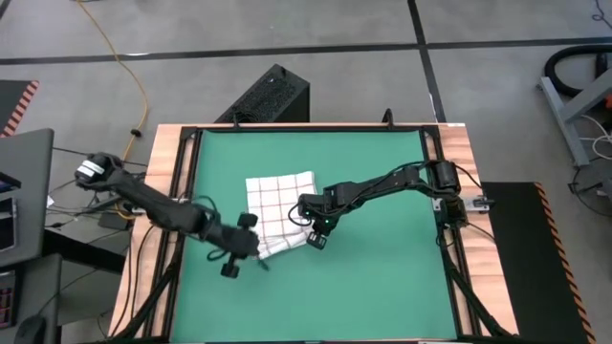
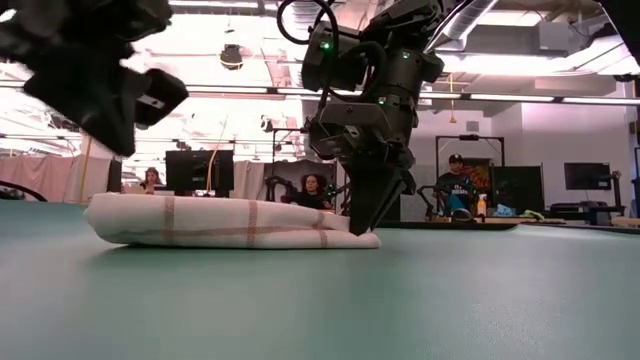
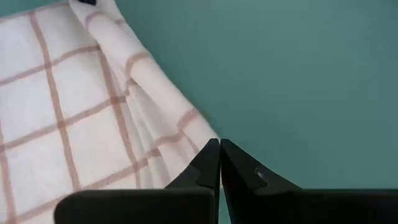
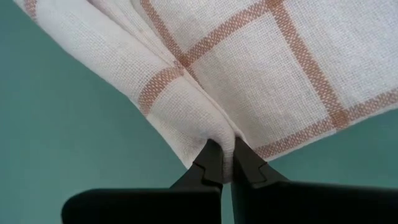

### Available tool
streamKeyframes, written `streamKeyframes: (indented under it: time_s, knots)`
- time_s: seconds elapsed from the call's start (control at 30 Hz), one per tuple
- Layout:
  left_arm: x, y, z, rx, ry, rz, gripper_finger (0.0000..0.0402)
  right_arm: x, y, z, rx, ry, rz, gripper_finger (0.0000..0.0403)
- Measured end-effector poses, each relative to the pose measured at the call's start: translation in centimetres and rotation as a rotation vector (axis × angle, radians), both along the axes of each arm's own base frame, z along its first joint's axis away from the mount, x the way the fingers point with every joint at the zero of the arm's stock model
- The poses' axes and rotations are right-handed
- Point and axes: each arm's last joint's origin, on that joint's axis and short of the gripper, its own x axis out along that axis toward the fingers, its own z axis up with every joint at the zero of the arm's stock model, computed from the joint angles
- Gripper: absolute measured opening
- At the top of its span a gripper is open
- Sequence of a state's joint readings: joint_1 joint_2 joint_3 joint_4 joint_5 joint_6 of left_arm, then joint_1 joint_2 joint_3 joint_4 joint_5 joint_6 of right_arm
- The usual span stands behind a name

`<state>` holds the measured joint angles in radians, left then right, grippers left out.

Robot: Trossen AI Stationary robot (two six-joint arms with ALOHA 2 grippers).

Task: Roll towel
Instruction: Roll the white towel

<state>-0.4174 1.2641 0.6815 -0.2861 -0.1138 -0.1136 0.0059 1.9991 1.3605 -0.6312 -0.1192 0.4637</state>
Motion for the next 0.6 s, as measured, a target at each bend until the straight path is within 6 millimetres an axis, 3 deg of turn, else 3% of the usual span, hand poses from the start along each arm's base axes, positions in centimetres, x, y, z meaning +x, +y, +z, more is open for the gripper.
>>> streamKeyframes:
  time_s: [0.1, 0.27, 0.6]
  knots:
    - [0.0, -1.5, -0.4, 0.052, -0.045, -0.008, 0.0, 0.2, 0.0, 0.0, -0.001, -0.017, 0.0, 0.0017]
    - [0.1, -3.4, 0.1, -0.029, -0.122, -0.018, 0.0, 0.2, -0.1, 0.0, -0.002, -0.027, -0.003, 0.0017]
    - [0.7, -6.1, -4.1, 0.085, 0.052, -0.011, 0.0, 0.4, -0.2, 0.0, -0.023, -0.045, -0.01, 0.0017]
